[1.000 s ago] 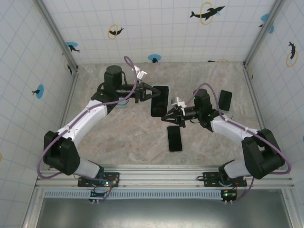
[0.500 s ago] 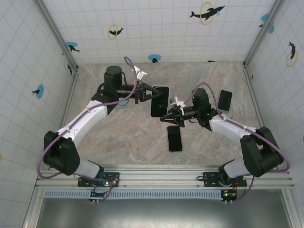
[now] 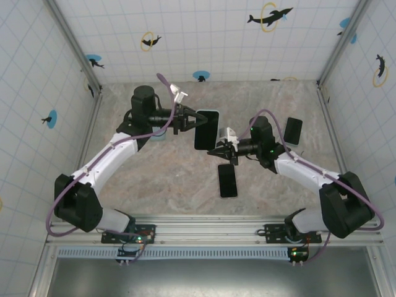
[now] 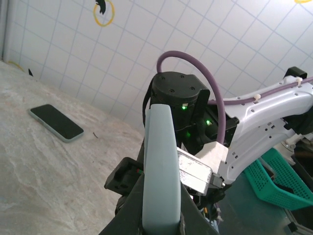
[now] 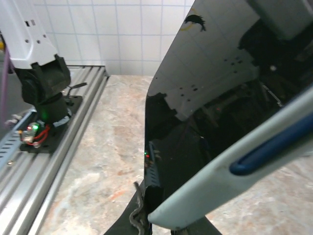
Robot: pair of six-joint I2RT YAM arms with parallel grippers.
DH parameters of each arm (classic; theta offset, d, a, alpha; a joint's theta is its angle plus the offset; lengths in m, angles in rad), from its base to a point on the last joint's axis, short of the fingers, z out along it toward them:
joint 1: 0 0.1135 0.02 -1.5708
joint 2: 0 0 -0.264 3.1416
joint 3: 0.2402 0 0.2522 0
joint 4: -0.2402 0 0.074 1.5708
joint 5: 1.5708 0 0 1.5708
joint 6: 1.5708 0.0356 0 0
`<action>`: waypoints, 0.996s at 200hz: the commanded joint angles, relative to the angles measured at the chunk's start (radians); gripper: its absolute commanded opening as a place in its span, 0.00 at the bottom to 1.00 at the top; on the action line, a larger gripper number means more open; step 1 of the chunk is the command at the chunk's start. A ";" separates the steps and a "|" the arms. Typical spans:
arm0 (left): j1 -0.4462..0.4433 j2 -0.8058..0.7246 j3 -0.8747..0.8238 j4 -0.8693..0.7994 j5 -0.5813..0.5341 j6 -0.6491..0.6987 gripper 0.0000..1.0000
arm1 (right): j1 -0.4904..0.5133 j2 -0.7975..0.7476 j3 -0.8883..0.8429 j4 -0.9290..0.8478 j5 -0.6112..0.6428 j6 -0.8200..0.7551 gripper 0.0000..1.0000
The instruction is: Take the phone out of the phone case
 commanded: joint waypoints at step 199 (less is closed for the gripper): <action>-0.026 0.000 -0.059 0.165 -0.192 -0.322 0.00 | -0.026 -0.010 -0.162 0.765 0.029 0.722 0.41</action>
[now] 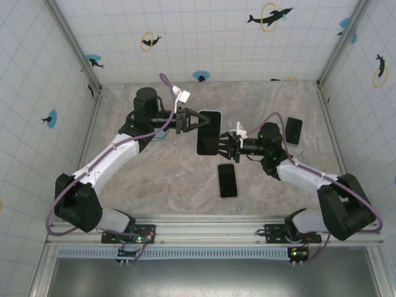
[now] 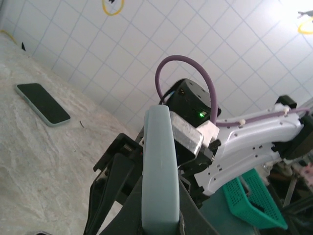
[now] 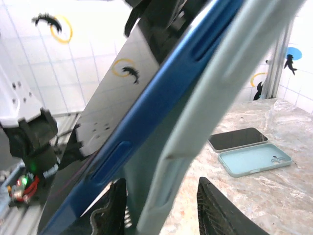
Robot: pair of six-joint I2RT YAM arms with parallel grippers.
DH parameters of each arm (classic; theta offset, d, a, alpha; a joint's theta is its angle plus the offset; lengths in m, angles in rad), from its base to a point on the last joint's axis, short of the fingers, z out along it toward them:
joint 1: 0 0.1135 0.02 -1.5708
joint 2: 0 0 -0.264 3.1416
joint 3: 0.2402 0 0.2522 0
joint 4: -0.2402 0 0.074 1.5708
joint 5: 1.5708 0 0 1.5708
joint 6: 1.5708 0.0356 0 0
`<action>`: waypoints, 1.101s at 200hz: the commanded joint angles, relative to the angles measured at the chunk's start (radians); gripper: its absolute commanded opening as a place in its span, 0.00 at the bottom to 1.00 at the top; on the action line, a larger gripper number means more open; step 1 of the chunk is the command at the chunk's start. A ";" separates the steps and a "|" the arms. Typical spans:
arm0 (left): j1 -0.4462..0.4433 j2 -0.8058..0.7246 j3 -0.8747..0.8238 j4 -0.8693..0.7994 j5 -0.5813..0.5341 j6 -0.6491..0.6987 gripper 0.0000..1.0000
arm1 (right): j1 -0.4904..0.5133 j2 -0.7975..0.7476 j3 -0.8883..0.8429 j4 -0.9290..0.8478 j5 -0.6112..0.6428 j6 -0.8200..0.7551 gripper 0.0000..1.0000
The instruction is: Take the phone out of the phone case
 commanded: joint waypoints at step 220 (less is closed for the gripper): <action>0.007 0.078 -0.234 0.452 -0.520 -0.678 0.00 | 0.181 0.040 -0.134 0.573 0.716 1.316 0.06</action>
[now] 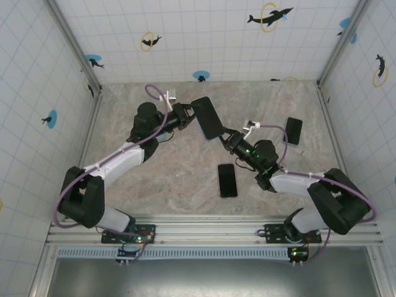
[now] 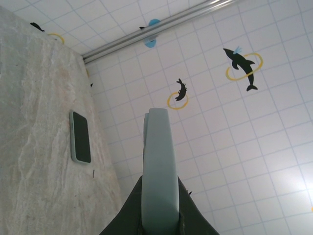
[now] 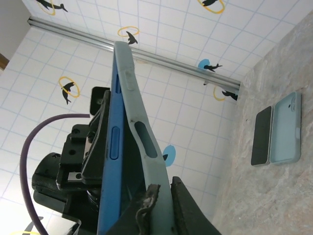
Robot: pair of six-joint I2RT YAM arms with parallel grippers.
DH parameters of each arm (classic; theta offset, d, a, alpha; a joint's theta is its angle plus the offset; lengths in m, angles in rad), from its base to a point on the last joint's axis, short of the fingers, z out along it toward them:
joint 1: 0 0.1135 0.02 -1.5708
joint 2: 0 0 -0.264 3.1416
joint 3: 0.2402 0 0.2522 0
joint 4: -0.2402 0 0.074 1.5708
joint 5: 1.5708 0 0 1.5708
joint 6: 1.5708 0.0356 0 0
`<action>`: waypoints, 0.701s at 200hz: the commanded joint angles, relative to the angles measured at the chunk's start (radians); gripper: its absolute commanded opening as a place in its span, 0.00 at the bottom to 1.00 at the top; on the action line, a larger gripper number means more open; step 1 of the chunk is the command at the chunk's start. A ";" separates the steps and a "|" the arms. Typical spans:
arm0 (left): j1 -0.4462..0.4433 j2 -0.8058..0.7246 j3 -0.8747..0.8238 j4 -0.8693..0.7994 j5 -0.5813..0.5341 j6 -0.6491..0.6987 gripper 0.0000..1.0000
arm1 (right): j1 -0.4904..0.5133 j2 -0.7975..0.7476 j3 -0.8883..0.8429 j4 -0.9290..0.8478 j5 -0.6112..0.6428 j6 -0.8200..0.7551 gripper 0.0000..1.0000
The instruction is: Take the phone out of the phone case
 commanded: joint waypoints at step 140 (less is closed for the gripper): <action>0.013 0.048 -0.011 -0.046 -0.023 0.005 0.62 | -0.024 0.055 0.028 0.239 -0.014 0.048 0.00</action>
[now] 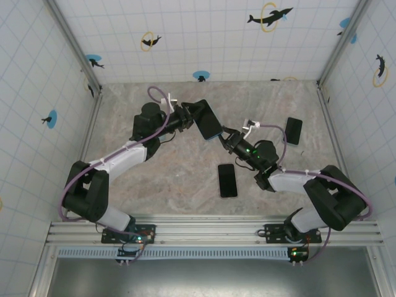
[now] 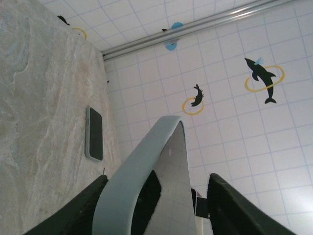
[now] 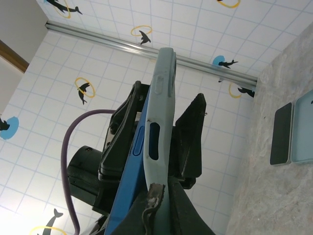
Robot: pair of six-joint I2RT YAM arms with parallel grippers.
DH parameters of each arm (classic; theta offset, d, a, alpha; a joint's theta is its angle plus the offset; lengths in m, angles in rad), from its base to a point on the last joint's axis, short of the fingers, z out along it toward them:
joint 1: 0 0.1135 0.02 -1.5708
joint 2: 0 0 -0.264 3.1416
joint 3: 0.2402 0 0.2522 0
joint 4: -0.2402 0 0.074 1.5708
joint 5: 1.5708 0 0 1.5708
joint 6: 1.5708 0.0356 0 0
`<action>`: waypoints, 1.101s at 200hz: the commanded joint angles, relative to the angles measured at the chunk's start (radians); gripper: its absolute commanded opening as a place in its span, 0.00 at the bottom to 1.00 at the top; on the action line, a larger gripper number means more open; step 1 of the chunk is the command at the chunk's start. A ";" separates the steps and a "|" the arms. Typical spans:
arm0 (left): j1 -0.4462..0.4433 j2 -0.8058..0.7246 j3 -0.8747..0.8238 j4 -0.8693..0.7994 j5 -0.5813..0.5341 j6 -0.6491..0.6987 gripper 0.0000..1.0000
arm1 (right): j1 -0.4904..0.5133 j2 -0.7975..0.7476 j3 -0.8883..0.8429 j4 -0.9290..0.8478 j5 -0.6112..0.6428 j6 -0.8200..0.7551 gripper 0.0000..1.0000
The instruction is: Take the phone out of the phone case
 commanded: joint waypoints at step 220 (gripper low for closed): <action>-0.393 -0.293 -0.470 0.397 -0.749 -0.315 0.59 | 0.086 0.202 0.139 0.133 0.342 -0.222 0.00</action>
